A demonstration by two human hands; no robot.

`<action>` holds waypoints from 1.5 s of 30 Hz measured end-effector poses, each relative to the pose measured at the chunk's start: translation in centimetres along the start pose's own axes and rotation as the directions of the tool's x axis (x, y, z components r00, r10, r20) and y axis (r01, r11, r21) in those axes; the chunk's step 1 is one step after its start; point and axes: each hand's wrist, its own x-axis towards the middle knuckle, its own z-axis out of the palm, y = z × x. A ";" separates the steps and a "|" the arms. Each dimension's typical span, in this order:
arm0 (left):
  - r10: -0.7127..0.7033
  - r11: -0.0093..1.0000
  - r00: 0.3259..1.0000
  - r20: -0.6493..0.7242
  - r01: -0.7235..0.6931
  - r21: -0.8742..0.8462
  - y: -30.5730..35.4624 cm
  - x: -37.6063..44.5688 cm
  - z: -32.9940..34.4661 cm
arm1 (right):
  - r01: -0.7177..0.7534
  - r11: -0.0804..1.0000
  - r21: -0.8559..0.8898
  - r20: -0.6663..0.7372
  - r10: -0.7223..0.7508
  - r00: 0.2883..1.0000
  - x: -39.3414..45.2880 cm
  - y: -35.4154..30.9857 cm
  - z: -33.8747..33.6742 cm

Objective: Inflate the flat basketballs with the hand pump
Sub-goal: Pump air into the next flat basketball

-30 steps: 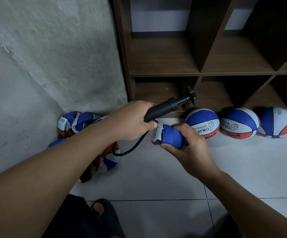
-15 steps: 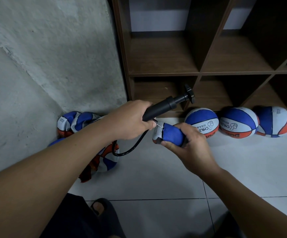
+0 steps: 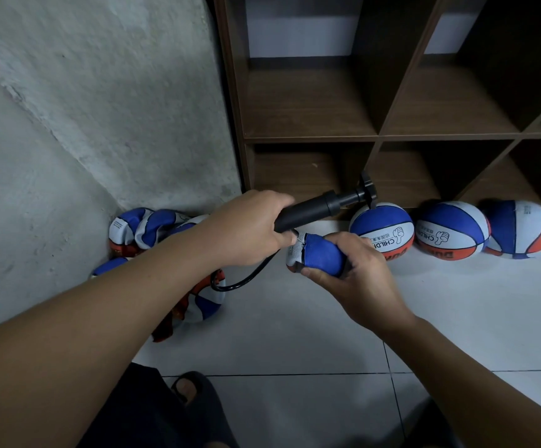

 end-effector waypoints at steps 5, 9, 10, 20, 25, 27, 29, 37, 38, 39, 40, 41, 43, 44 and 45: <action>0.009 1.000 1.000 0.012 -0.009 -0.015 0.4 0.0 0.1 | -0.017 1.000 -0.018 -0.015 0.017 1.000 0.1 -0.4 0.0; 0.013 0.999 0.999 0.032 -0.012 -0.038 0.5 0.0 0.0 | 0.010 0.999 -0.037 -0.031 -0.012 0.999 0.2 -0.4 -0.2; 0.015 0.999 0.999 0.039 -0.013 -0.036 0.5 0.1 0.0 | 0.015 0.999 -0.040 -0.025 -0.016 1.000 0.3 -0.5 -0.2; -0.014 0.993 0.959 0.284 0.047 -0.111 -0.5 0.1 -2.1 | 0.111 0.992 -0.052 0.250 -0.095 0.964 1.2 -1.3 -1.5; -0.016 0.979 0.939 0.342 0.085 -0.186 -1.4 0.0 -1.3 | 0.110 0.993 -0.047 0.267 -0.094 0.959 0.7 -1.2 -0.6; -0.013 0.974 0.941 0.338 0.087 -0.207 -1.5 0.0 -0.6 | 0.060 0.997 -0.042 0.259 -0.047 0.965 0.4 -1.0 -0.2; -0.004 0.974 0.944 0.331 0.080 -0.214 -1.5 0.1 -0.1 | 0.008 1.000 -0.015 0.220 -0.004 0.975 0.1 -1.0 0.1; -0.041 0.976 0.969 0.242 0.091 -0.200 -1.0 0.2 1.3 | -0.013 1.000 0.003 0.131 0.013 0.991 -0.1 -1.7 0.1; -0.047 0.978 0.970 0.240 0.093 -0.185 -1.0 0.2 1.5 | -0.015 1.000 0.009 0.132 0.014 0.991 -0.2 -1.7 0.1; -0.056 0.981 0.969 0.239 0.099 -0.170 -0.9 0.1 1.6 | -0.020 1.000 0.016 0.135 0.017 0.991 -0.2 -1.8 0.2; -0.066 0.982 0.969 0.239 0.105 -0.155 -0.8 0.0 1.8 | -0.021 1.000 0.021 0.135 0.018 0.991 -0.4 -1.7 0.4; -0.074 0.983 0.969 0.237 0.111 -0.146 -0.8 0.0 1.9 | -0.018 1.000 0.020 0.130 0.015 0.991 -0.5 -1.6 0.6; -0.085 0.983 0.973 0.216 0.117 -0.139 -0.9 0.0 2.1 | -0.016 1.000 0.011 0.112 0.015 0.994 -0.7 -1.3 0.9; -0.087 0.983 0.977 0.193 0.115 -0.142 -1.0 0.0 2.1 | -0.023 1.000 0.002 0.097 0.023 0.995 -0.7 -1.1 0.9; -0.085 0.982 0.982 0.166 0.111 -0.155 -1.2 0.1 2.0 | -0.034 0.999 -0.006 0.080 0.034 0.996 -0.5 -1.1 0.9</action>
